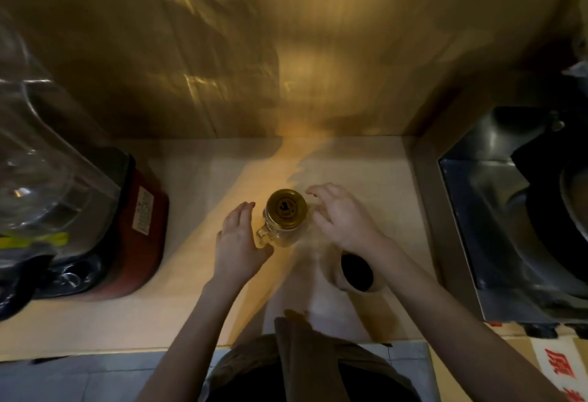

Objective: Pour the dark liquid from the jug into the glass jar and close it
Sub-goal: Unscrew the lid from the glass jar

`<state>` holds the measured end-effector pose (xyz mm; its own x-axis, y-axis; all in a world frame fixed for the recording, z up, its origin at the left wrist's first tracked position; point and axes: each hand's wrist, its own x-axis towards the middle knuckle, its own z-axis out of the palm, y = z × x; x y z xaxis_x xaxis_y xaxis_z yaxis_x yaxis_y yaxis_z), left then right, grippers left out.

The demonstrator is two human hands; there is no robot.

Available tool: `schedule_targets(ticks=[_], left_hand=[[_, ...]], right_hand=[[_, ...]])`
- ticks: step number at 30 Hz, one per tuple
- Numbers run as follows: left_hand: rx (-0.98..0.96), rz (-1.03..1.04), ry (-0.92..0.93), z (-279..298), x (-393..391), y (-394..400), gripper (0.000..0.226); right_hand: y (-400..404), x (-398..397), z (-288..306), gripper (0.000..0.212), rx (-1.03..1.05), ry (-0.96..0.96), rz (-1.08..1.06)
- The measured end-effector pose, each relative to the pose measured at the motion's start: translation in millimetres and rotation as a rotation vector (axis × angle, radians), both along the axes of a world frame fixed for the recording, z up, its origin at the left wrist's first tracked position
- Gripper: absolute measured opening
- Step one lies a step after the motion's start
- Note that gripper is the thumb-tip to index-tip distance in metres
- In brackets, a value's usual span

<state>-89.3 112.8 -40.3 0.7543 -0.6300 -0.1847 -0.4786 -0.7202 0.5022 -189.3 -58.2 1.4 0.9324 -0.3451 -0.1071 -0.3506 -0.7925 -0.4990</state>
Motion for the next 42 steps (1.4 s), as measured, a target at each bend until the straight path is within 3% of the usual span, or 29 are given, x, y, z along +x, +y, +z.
schedule_targets(ticks=[3, 6, 12, 14, 19, 24, 28, 31, 35, 42], left_hand=[[0.016, -0.030, 0.072, -16.3, 2.6, -5.6, 0.100], [-0.005, -0.036, 0.105, -26.1, 5.0, -15.0, 0.101], [-0.043, -0.013, 0.121, -36.6, 7.1, -23.5, 0.088], [-0.061, -0.012, 0.110, -38.4, 8.6, -22.2, 0.087], [-0.085, 0.012, 0.170, -37.3, 10.2, -22.5, 0.088], [-0.110, 0.051, 0.204, -36.2, 7.9, -23.2, 0.088], [-0.121, 0.060, 0.206, -35.7, 6.5, -23.0, 0.089], [-0.120, 0.074, 0.212, -35.7, 5.9, -23.8, 0.089], [-0.119, 0.098, 0.222, -35.6, 3.8, -24.0, 0.091], [-0.142, 0.114, 0.216, -34.8, 2.3, -24.4, 0.094]], right_hand=[[8.8, 18.5, -7.2, 0.066, -0.087, 0.084, 0.120], [13.7, 31.7, -16.2, 0.084, -0.191, 0.143, 0.196], [10.8, 43.9, -19.3, 0.080, -0.314, 0.115, 0.291], [1.4, 46.4, -14.3, 0.079, -0.213, 0.119, 0.313], [-41.9, 45.8, -4.8, 0.068, 0.391, 0.132, 0.041], [-78.1, 36.9, -48.8, 0.067, 0.634, 0.170, -0.136], [-84.7, 32.8, -82.8, 0.082, 0.631, 0.202, -0.253], [-81.4, 30.8, -100.8, 0.078, 0.632, 0.137, -0.371], [-80.3, 28.8, -119.5, 0.082, 0.610, 0.077, -0.346], [-86.3, 28.9, -127.5, 0.076, 0.163, 0.132, -0.138]])
